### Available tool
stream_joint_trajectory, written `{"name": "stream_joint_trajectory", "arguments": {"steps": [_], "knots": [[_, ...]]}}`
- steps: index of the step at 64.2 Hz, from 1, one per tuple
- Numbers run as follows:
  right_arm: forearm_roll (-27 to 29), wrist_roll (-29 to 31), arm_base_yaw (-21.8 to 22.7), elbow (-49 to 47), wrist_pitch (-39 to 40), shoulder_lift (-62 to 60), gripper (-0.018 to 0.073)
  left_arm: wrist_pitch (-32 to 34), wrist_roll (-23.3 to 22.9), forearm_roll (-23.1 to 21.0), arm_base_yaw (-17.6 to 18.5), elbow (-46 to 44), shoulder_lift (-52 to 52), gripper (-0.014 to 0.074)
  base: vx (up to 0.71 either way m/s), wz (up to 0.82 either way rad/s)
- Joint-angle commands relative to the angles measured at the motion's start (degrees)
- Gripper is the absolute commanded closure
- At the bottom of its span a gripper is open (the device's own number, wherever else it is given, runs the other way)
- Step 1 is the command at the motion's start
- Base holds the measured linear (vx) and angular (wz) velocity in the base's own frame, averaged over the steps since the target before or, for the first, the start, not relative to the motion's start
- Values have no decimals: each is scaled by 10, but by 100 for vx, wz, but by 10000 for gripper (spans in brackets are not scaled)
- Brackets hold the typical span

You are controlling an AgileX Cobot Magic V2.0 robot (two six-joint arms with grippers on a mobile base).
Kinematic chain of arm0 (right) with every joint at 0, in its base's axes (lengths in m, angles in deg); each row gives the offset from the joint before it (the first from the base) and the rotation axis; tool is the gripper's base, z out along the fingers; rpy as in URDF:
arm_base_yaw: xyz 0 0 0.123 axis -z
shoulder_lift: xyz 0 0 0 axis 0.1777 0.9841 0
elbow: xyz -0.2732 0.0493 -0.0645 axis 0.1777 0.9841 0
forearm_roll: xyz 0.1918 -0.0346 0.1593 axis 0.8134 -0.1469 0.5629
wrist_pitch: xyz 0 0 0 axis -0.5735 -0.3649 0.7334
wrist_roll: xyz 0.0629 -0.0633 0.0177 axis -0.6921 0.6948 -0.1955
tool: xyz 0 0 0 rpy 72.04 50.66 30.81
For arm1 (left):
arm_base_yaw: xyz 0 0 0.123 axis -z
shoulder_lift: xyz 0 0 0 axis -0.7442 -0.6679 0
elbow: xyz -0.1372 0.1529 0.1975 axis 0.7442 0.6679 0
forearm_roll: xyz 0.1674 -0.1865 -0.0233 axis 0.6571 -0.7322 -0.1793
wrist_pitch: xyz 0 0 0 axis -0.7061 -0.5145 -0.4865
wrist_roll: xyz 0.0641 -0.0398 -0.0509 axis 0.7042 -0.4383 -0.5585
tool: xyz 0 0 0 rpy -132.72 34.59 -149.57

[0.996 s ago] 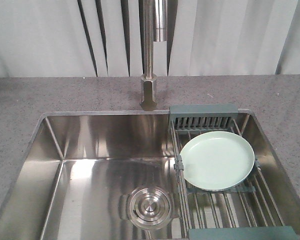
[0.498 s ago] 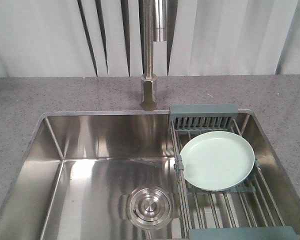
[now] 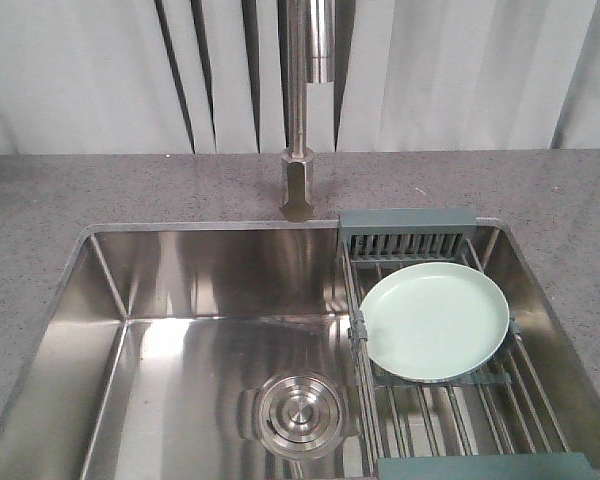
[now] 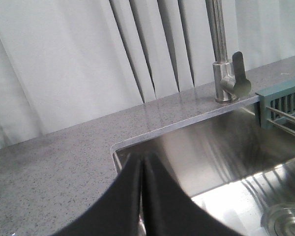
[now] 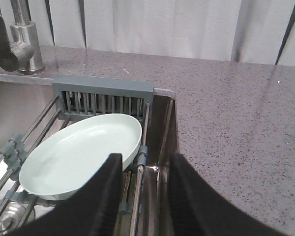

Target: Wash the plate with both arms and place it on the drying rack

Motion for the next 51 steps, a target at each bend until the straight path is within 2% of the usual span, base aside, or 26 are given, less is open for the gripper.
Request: {"name": "stream_joint_trajectory", "arguments": {"steps": [1, 8, 19, 51], "knots": [[-8, 4, 2, -16, 45, 4, 317, 45, -6, -4, 0, -12, -8, 601, 0, 0], [-8, 4, 2, -16, 47, 4, 365, 45, -6, -4, 0, -12, -8, 601, 0, 0], [-7, 2, 2, -16, 43, 4, 575, 45, -6, -4, 0, -12, -8, 601, 0, 0], [-8, 3, 2, -16, 44, 4, 568, 45, -6, -4, 0, -12, -8, 601, 0, 0]]}}
